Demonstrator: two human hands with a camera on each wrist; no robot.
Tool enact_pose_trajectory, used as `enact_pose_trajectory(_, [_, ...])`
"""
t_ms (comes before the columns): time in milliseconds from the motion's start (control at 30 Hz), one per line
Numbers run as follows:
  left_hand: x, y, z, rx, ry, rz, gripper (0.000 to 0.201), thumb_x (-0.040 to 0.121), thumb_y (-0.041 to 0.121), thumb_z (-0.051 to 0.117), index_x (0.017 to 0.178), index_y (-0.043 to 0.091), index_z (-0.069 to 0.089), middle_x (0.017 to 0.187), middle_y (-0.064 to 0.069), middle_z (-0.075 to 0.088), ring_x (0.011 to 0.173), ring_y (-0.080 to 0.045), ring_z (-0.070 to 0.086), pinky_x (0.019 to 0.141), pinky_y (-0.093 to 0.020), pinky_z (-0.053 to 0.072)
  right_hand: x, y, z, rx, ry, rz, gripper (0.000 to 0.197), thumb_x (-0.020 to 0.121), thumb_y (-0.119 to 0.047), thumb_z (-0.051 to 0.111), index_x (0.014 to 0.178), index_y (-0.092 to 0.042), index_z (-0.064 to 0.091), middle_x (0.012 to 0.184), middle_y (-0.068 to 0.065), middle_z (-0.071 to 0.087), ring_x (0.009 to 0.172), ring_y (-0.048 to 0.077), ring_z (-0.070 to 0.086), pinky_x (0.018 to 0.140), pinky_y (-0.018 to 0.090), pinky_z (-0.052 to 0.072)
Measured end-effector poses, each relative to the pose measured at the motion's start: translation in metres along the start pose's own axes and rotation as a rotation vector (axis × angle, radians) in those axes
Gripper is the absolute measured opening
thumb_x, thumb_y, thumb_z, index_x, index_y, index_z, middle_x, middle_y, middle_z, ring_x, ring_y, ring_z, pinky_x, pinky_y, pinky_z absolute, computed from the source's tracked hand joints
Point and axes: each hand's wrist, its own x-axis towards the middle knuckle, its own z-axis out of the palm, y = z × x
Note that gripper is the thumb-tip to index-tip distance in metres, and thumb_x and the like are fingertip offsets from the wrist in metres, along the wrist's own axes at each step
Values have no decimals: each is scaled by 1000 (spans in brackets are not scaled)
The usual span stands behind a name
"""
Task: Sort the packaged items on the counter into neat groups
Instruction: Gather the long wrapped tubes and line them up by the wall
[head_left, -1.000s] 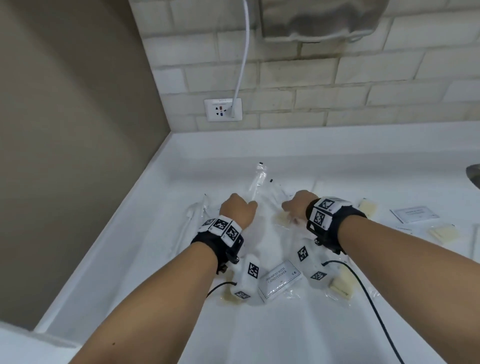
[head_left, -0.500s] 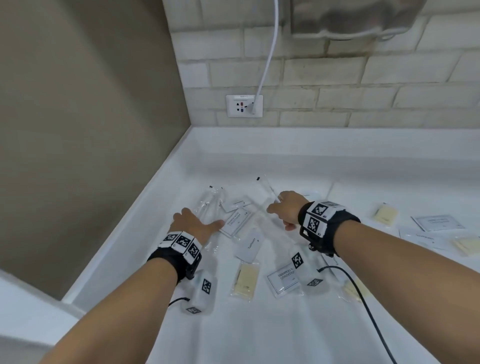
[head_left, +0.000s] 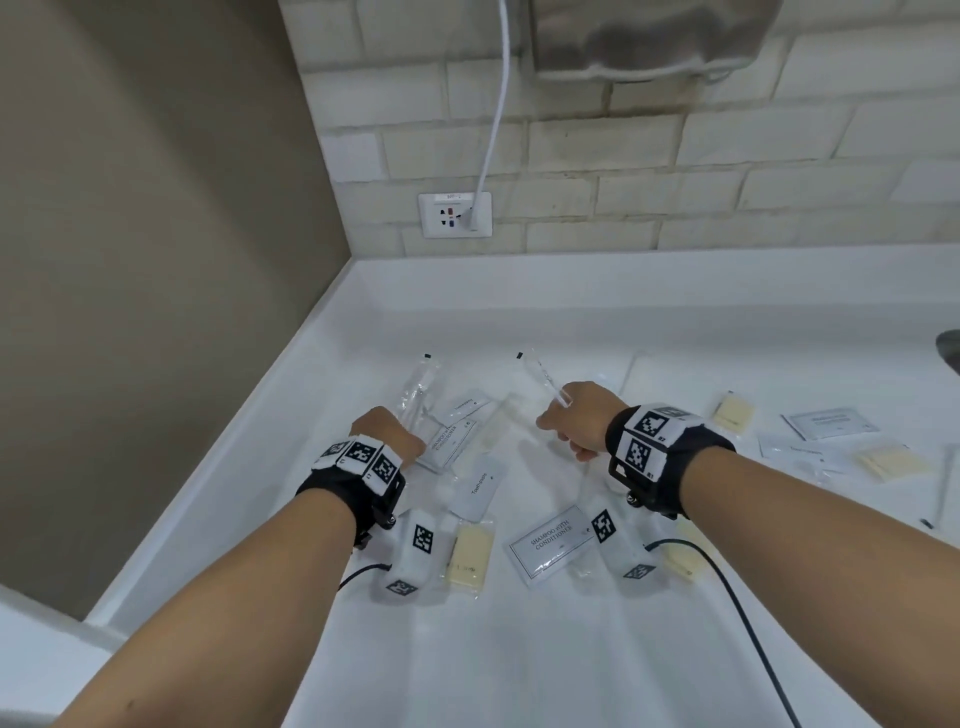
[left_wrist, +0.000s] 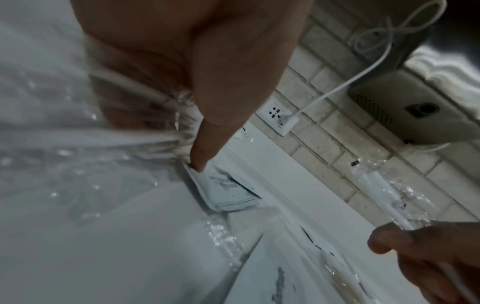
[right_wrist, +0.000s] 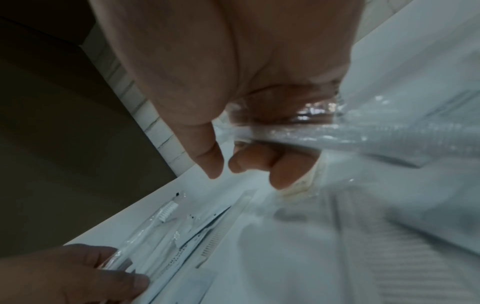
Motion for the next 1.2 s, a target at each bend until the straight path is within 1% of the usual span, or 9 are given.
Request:
enact_pose_trajectory(233, [-7,28,7,102,-96,-40,32,76,33,73,81,10,50,99,-11,69,88,-26,67,90,-36,55,-13,17,-13,18,-15,-27,11,89,-18,61,89,-9,56,72,4,59,52,15,52,47,23,48])
enact_pose_trajectory(367, [-13,44,21,-2,-66,16,27,75,34,65,72,10,55,74,-4,60,72,-22,63,81,-32,56,-19,17,-19,26,-39,-35,10,89,-17,60,88,-8,55,70,4,57,50,15,50,45,22,46])
enact_pose_trajectory(500, [-44,85,22,-183,9,171,18,85,20,60,78,11,47,71,-2,48,65,-15,50,49,-22,37,-25,19,-27,83,-26,-60,8,91,-15,54,92,-8,51,74,6,55,51,17,50,46,24,46])
enact_pose_trajectory(667, [-85,127,31,-561,-45,437,19,84,30,69,85,16,57,83,1,60,77,-21,59,71,-33,49,-42,39,-53,189,48,-57,19,94,-24,45,108,-11,43,94,12,56,61,19,52,47,25,46])
enact_pose_trajectory(767, [-109,151,40,-695,-230,467,16,83,28,73,84,23,58,85,-2,62,75,-18,59,65,-29,47,-55,71,-87,118,98,5,12,92,-22,45,86,-12,45,87,9,52,67,23,54,55,29,50])
enact_pose_trajectory(900, [-121,183,59,-649,-318,503,20,82,30,74,92,18,62,85,-4,64,68,-15,58,54,-23,42,-71,137,-142,18,346,246,27,91,-21,49,109,-1,53,93,11,55,93,34,65,82,42,57])
enact_pose_trajectory(967, [-125,197,70,-641,-342,515,25,81,31,75,99,17,62,87,-4,65,69,-15,59,55,-23,42,-82,164,-165,22,438,360,25,89,-22,53,104,-2,55,89,10,56,87,32,63,79,38,56])
enact_pose_trajectory(1067, [-131,214,84,-628,-367,524,39,81,32,75,110,10,63,91,-7,67,74,-17,62,62,-26,47,-97,194,-183,-23,382,514,26,85,-31,61,83,-7,53,73,7,56,74,27,56,69,31,46])
enact_pose_trajectory(1200, [-135,227,100,-583,-380,553,36,82,31,74,108,9,63,90,-8,67,70,-17,60,58,-25,45,-98,220,-180,-79,243,544,40,72,-40,77,92,-17,52,97,6,52,89,22,49,87,35,48])
